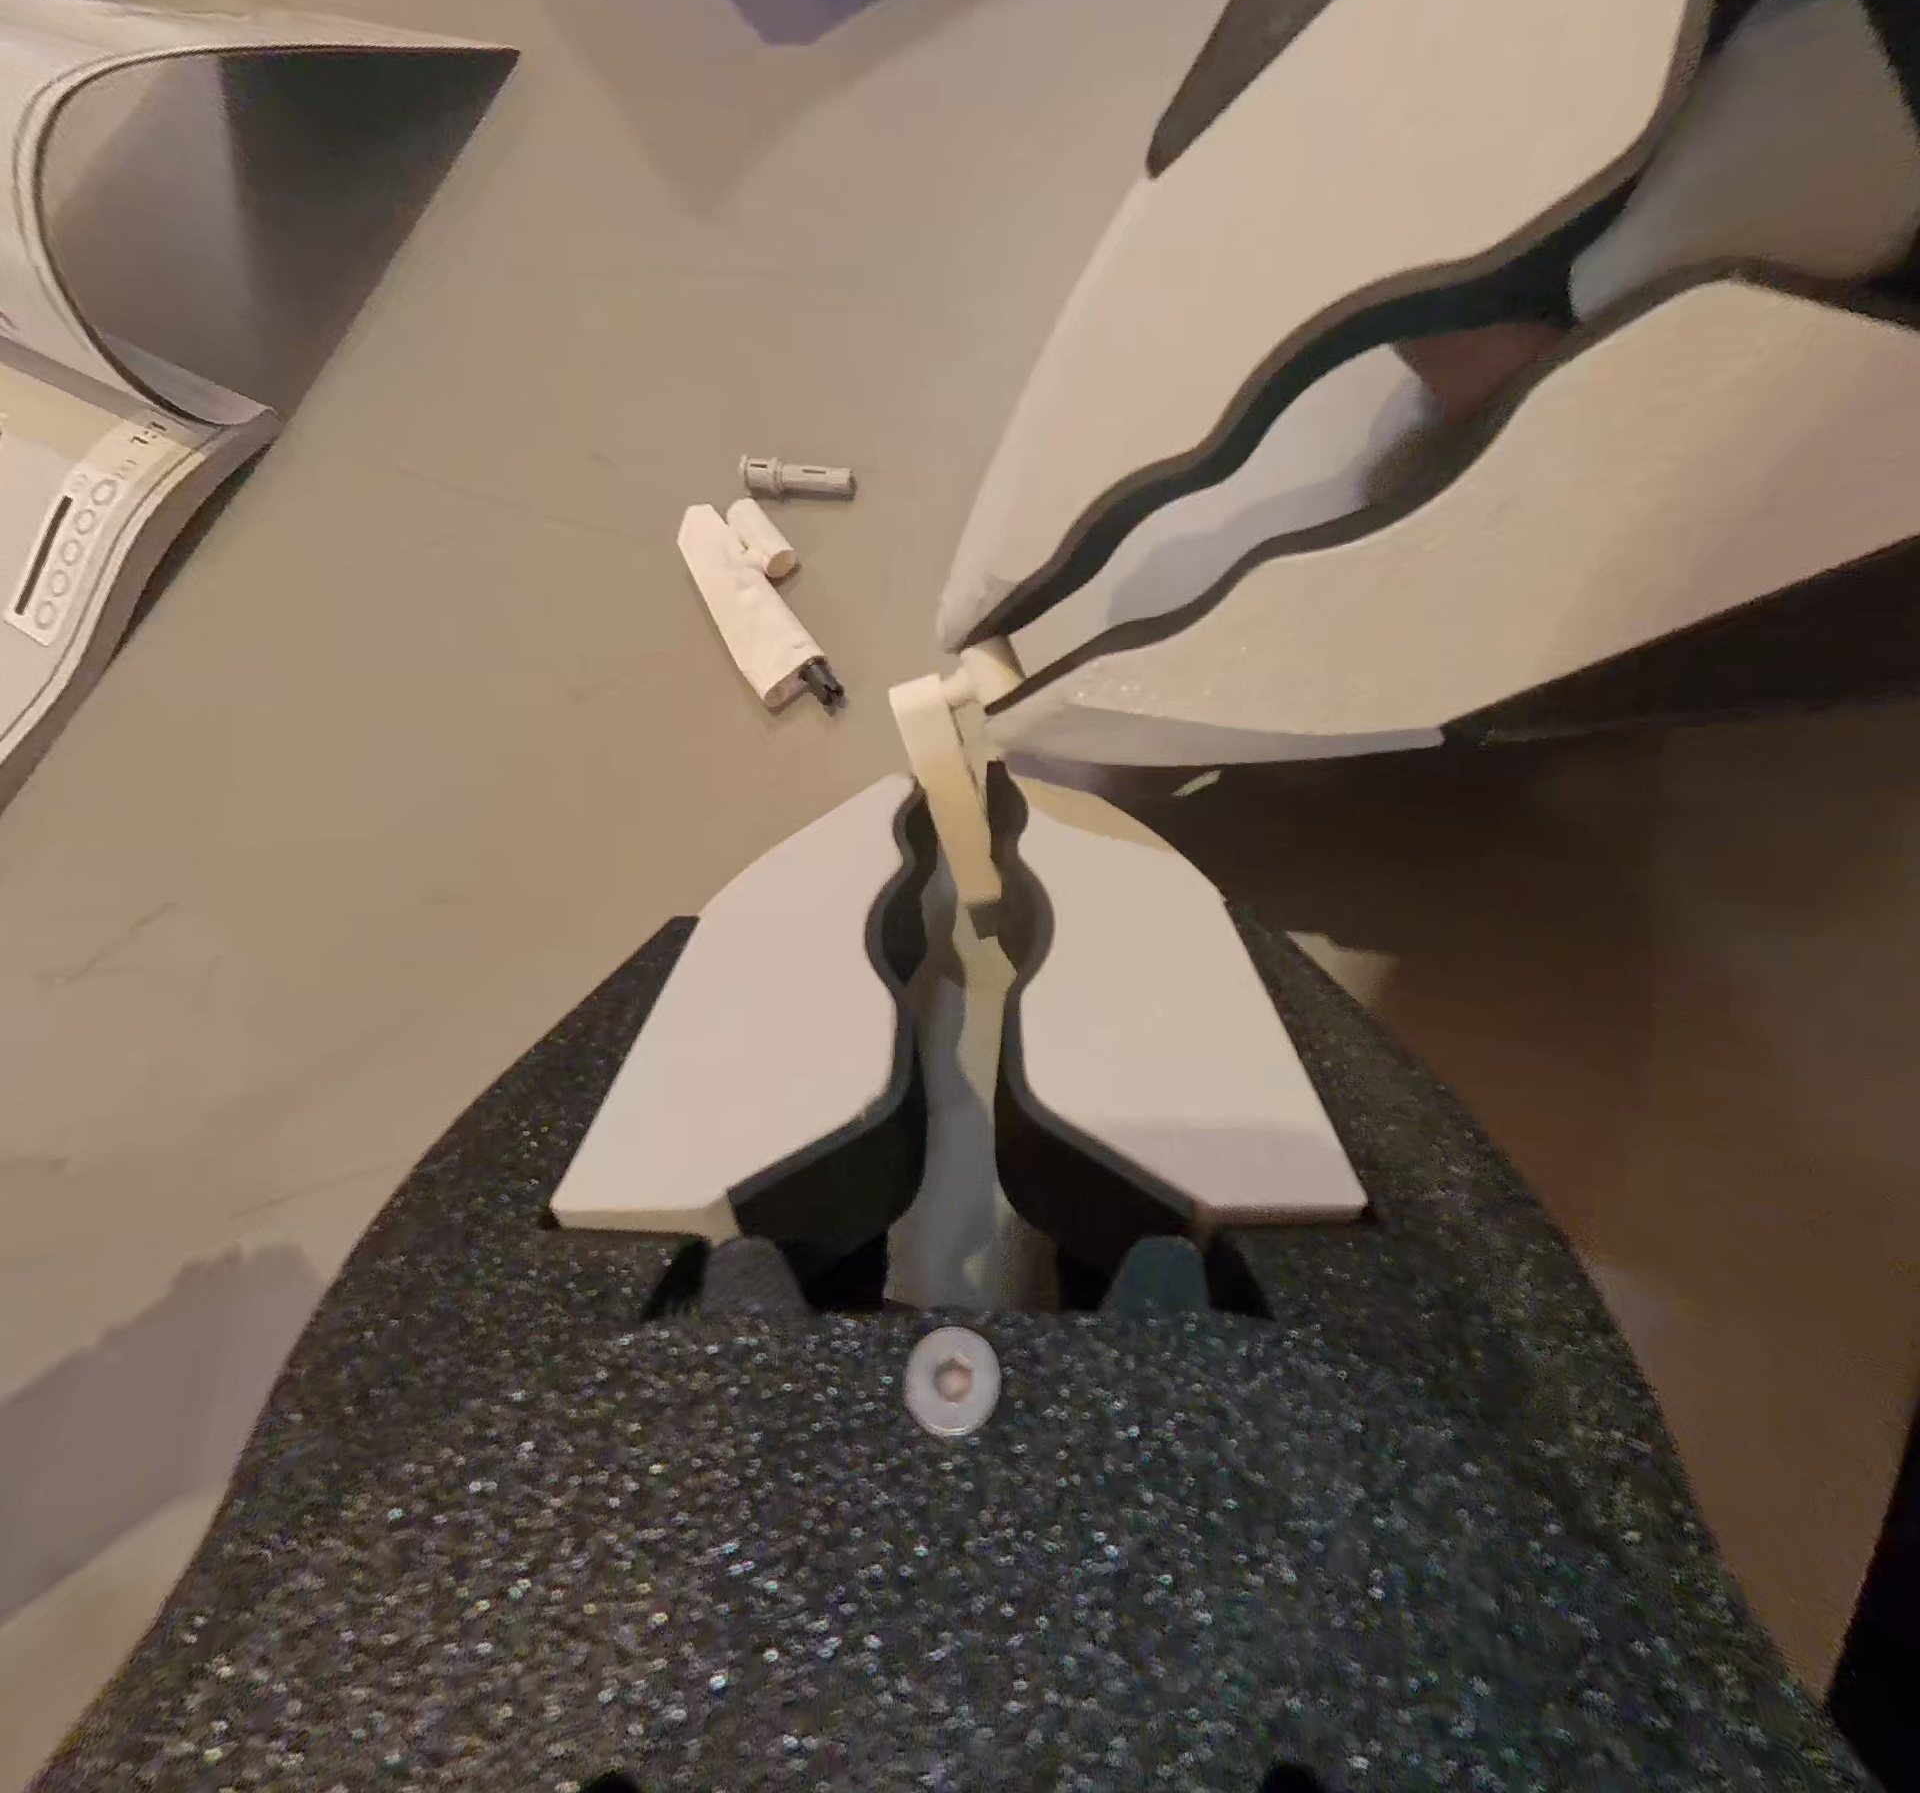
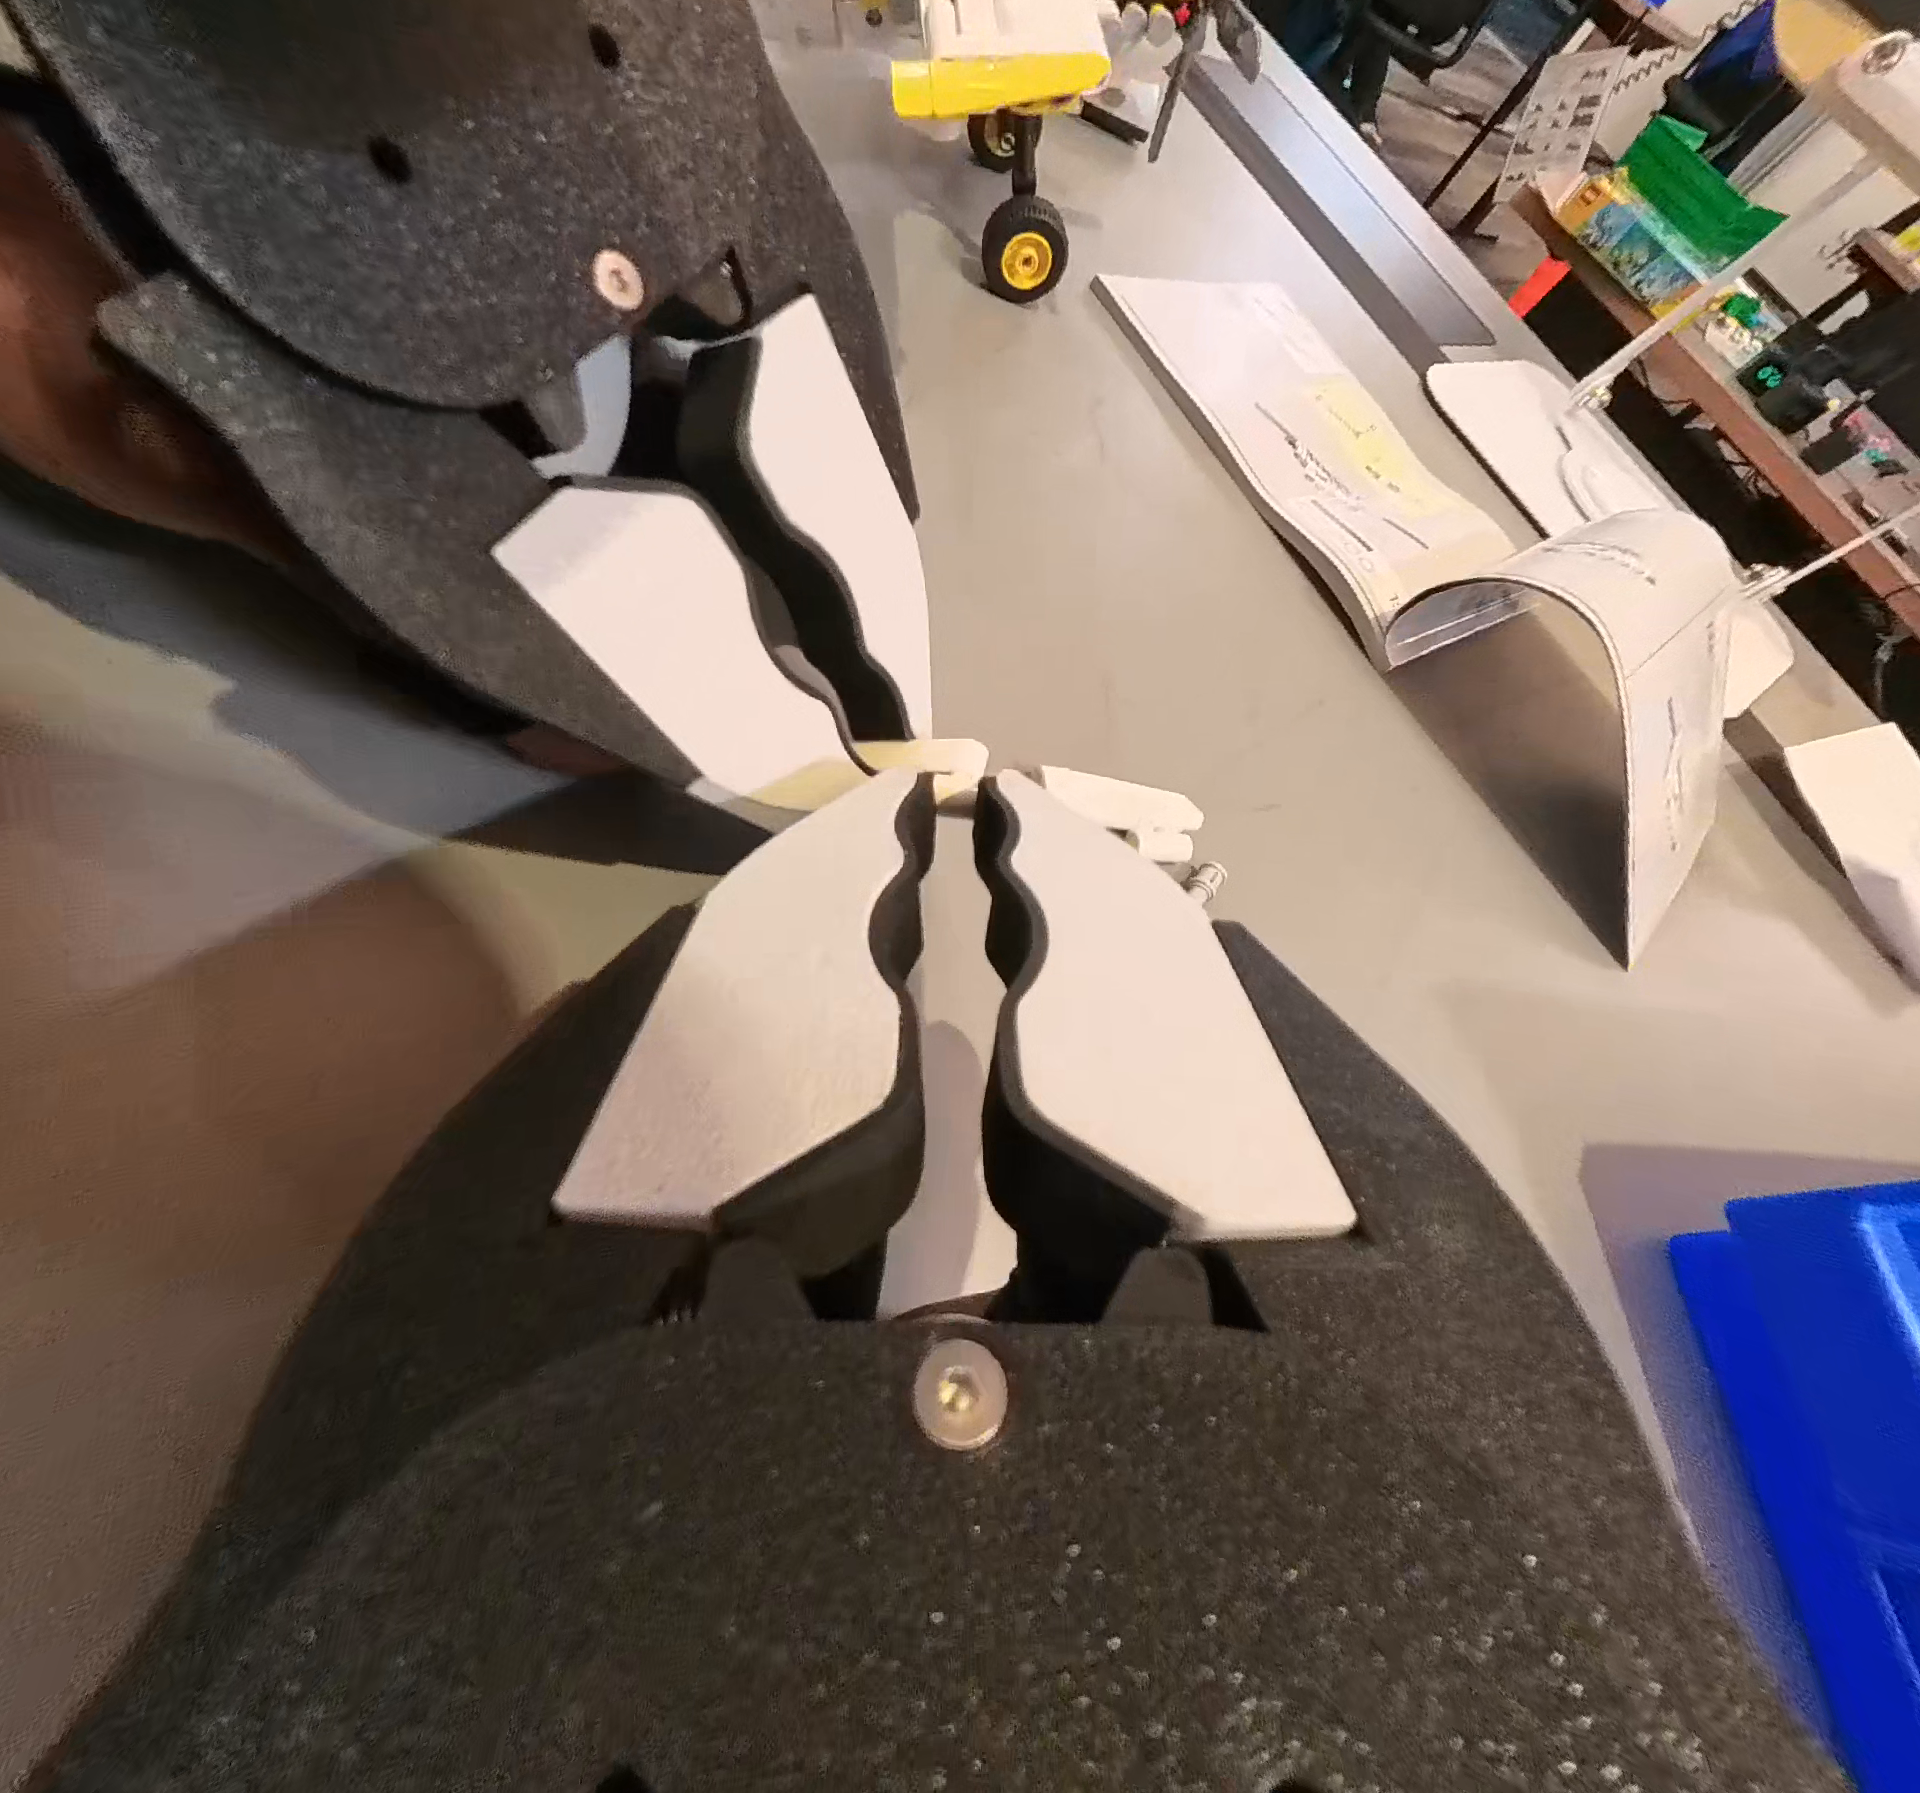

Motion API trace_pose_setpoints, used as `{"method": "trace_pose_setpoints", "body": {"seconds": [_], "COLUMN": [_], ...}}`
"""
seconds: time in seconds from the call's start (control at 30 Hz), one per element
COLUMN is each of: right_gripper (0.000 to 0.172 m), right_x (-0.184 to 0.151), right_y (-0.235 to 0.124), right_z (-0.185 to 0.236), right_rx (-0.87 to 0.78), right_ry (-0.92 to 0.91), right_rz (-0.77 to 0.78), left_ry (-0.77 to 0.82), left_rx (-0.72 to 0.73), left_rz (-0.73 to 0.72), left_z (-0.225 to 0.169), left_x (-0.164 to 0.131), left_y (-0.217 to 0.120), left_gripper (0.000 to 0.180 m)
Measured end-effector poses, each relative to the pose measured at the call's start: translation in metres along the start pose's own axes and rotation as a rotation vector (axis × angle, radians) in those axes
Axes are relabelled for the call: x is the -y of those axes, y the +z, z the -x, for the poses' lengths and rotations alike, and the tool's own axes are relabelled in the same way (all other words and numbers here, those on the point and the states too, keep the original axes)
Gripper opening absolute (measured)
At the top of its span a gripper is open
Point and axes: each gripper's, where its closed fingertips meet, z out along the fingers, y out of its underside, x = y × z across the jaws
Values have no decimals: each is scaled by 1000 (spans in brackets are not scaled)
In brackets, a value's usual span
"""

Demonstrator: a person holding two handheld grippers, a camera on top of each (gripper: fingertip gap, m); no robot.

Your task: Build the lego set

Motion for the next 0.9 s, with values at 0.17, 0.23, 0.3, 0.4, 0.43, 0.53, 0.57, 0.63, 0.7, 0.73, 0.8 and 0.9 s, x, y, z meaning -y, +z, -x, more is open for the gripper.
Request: {"method": "trace_pose_setpoints", "body": {"seconds": [0.17, 0.23, 0.3, 0.4, 0.43, 0.53, 0.57, 0.63, 0.7, 0.73, 0.8, 0.9], "right_gripper": [7, 7, 7, 8, 8, 8, 8, 8, 8, 8, 8, 8], "right_x": [4, 9, 11, 14, 14, 16, 17, 18, 19, 19, 20, 19], "right_y": [-3, -7, -10, -14, -14, -15, -15, -15, -16, -16, -16, -15], "right_z": [1, 2, 2, 2, 2, 3, 3, 4, 3, 3, 3, 3], "right_rx": [46, 74, 86, 80, 81, 67, 58, 37, 5, -6, -26, -47], "right_ry": [-66, -89, -98, -132, -132, -154, -174, -217, -263, -284, -326, -383], "right_rz": [-52, -107, -137, -175, -182, -201, -209, -217, -219, -220, -221, -213], "left_ry": [-66, -100, -108, -135, -133, -153, -167, -195, -253, -256, -295, -302], "left_rx": [-140, -198, -212, -242, -240, -261, -276, -305, -354, -361, -388, -384], "left_rz": [-43, -76, -96, -130, -132, -148, -150, -148, -151, -151, -146, -134], "left_z": [-7, -9, -9, -9, -10, -10, -10, -12, -13, -14, -15, -15], "left_x": [4, 8, 10, 13, 13, 15, 15, 15, 17, 17, 17, 16], "left_y": [-4, -8, -10, -13, -14, -15, -16, -17, -18, -18, -19, -18], "left_gripper": [10, 9, 9, 9, 9, 9, 9, 9, 9, 9, 9, 9]}}
